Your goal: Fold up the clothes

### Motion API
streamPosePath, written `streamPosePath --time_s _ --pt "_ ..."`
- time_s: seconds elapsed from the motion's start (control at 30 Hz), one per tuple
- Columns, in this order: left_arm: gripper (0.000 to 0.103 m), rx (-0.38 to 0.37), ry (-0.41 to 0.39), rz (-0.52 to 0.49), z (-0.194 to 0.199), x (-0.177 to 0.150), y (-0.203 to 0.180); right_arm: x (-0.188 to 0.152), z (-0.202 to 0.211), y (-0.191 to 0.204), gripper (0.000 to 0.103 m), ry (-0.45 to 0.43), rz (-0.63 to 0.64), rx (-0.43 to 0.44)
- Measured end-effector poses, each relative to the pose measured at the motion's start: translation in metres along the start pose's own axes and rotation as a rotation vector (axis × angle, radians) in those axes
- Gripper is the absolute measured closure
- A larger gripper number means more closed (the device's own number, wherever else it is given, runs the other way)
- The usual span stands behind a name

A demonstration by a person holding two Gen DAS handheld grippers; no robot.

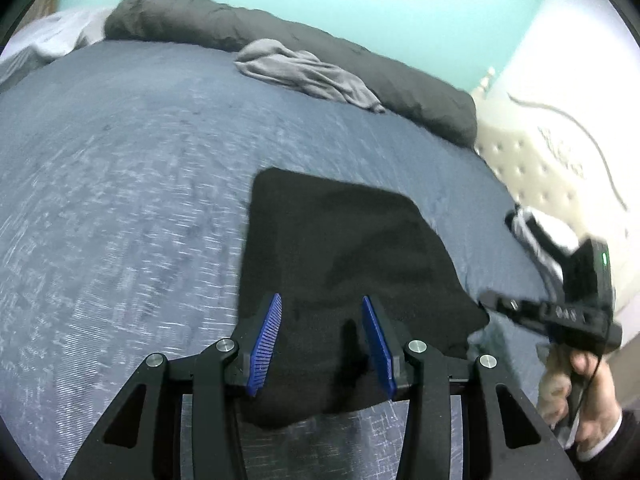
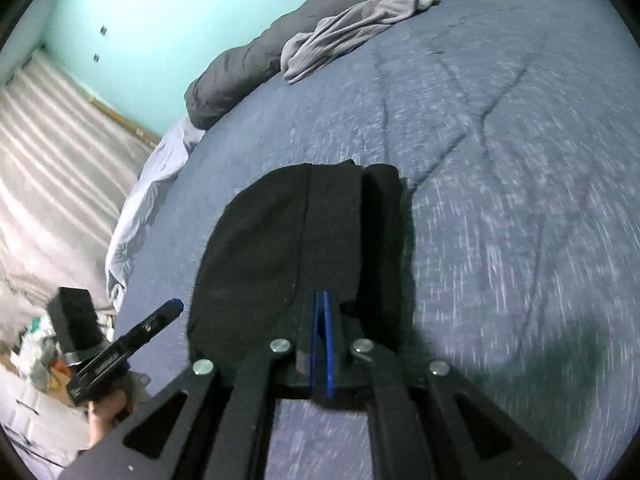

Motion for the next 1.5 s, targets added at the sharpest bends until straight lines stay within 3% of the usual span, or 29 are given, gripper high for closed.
streamPosePath --time_s 0.1,0.13,0.27,0.4,0.43,0.67,0.83,1.1,1.23,1.5 --pt "0.058 0.003 -0.027 0.031 0.014 0.003 0.011 -0.018 0.008 0.005 0.084 0.018 -0.05 0.033" --pt "0.058 0.004 -0.036 0.041 0.018 0.005 0.015 -0.025 0.009 0.007 0.071 0.025 -0.07 0.045" --pt "0.058 0.004 -0.067 0.072 0.037 0.007 0.028 -0.048 0.004 0.009 0.045 0.053 -0.168 0.072" --pt "0.058 -0.003 -0.089 0.082 0.053 0.006 0.032 -0.061 -0.013 0.007 0.04 0.076 -0.244 0.076" --pt "0.058 -0.005 -0.095 0.083 0.057 0.006 0.033 -0.064 -0.016 0.006 0.034 0.079 -0.256 0.066" --pt "0.058 -0.029 -0.138 0.104 0.075 0.013 0.036 -0.06 -0.02 0.007 0.033 0.048 -0.296 0.051" --pt "0.058 -0.047 -0.157 0.107 0.08 0.016 0.034 -0.062 -0.03 0.016 0.025 0.039 -0.351 0.115" --pt "0.058 -0.055 -0.169 0.12 0.085 0.015 0.041 -0.062 -0.051 0.018 0.024 0.001 -0.434 0.152" --pt "0.058 -0.059 -0.167 0.125 0.084 0.015 0.045 -0.066 -0.068 0.024 0.024 0.039 -0.459 0.17" --pt "0.058 -0.063 -0.159 0.125 0.081 0.013 0.047 -0.053 -0.081 0.024 0.023 -0.021 -0.496 0.167"
Point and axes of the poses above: each gripper's, at about its wrist camera, not at the fingertips, and z roughly against the way its jaws point, y to its left, x to its top, the point moved 9 cm from there along -z, roughly the way its jaws point, and after that the axes turned 6 degrees about y, right-handed, at the moved point
